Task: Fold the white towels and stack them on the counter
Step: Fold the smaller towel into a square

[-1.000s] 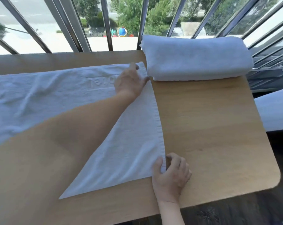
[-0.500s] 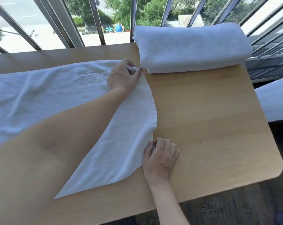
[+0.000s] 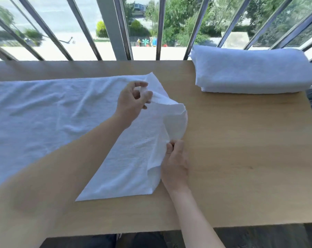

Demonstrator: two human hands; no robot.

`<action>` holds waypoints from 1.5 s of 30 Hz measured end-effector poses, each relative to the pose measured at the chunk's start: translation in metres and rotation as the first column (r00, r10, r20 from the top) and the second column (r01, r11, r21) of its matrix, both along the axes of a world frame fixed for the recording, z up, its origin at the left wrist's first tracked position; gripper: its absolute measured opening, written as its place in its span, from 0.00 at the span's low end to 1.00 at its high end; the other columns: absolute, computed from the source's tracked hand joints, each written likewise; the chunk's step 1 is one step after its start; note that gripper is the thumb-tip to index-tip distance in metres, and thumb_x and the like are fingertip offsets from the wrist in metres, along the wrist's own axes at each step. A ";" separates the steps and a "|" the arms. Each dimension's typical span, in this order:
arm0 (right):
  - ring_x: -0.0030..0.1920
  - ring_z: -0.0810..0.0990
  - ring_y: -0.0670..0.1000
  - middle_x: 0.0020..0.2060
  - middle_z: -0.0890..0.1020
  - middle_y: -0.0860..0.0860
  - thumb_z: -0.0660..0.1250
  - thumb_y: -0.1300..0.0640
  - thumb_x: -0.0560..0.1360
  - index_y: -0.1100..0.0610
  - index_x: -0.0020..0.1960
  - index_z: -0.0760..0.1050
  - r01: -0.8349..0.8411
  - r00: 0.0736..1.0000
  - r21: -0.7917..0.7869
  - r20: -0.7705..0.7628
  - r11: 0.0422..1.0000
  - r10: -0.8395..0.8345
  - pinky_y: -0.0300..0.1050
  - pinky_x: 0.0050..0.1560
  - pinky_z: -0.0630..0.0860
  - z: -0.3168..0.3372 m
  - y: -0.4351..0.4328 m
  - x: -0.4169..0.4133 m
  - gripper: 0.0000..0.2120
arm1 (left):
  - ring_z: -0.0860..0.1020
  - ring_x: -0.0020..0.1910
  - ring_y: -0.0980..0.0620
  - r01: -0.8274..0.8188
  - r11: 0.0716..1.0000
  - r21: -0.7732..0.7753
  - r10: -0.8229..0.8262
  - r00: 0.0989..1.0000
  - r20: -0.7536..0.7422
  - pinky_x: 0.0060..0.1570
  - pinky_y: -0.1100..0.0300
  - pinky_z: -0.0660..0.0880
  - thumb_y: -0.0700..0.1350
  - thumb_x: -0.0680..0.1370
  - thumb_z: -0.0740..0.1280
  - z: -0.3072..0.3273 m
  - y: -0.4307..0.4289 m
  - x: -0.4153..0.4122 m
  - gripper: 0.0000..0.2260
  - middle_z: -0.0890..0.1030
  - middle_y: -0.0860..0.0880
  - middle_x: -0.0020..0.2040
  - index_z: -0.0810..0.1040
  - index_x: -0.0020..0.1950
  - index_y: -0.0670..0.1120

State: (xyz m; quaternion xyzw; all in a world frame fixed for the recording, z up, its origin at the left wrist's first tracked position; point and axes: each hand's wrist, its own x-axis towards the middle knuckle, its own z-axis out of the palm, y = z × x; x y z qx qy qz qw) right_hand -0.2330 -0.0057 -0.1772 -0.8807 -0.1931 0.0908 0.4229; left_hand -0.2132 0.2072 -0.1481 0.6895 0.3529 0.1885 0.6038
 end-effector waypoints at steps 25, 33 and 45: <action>0.23 0.63 0.44 0.27 0.66 0.41 0.46 0.45 0.84 0.49 0.48 0.63 -0.463 0.875 -0.112 0.104 0.879 0.474 0.38 0.24 0.55 0.064 0.263 -0.297 0.13 | 0.80 0.35 0.60 -0.127 0.982 -0.139 0.135 0.990 0.048 0.37 0.66 0.76 0.46 0.80 0.70 0.049 0.293 -0.299 0.06 0.85 0.57 0.38 0.85 0.45 0.54; 0.21 0.59 0.47 0.24 0.61 0.41 0.53 0.52 0.83 0.51 0.47 0.63 -0.528 0.807 -0.239 0.157 0.815 0.569 0.37 0.24 0.53 0.065 0.309 -0.333 0.07 | 0.78 0.32 0.62 -0.187 0.975 -0.118 0.178 0.981 -0.076 0.36 0.64 0.76 0.49 0.83 0.65 0.014 0.362 -0.295 0.11 0.81 0.59 0.35 0.82 0.42 0.55; 0.29 0.70 0.55 0.31 0.70 0.48 0.47 0.51 0.86 0.58 0.57 0.67 -0.821 0.565 -0.222 -0.194 0.525 0.802 0.49 0.33 0.64 0.051 0.330 -0.367 0.14 | 0.79 0.39 0.57 -0.287 0.957 0.045 0.290 0.938 -0.191 0.36 0.69 0.74 0.57 0.81 0.66 -0.010 0.406 -0.325 0.15 0.83 0.55 0.42 0.85 0.54 0.48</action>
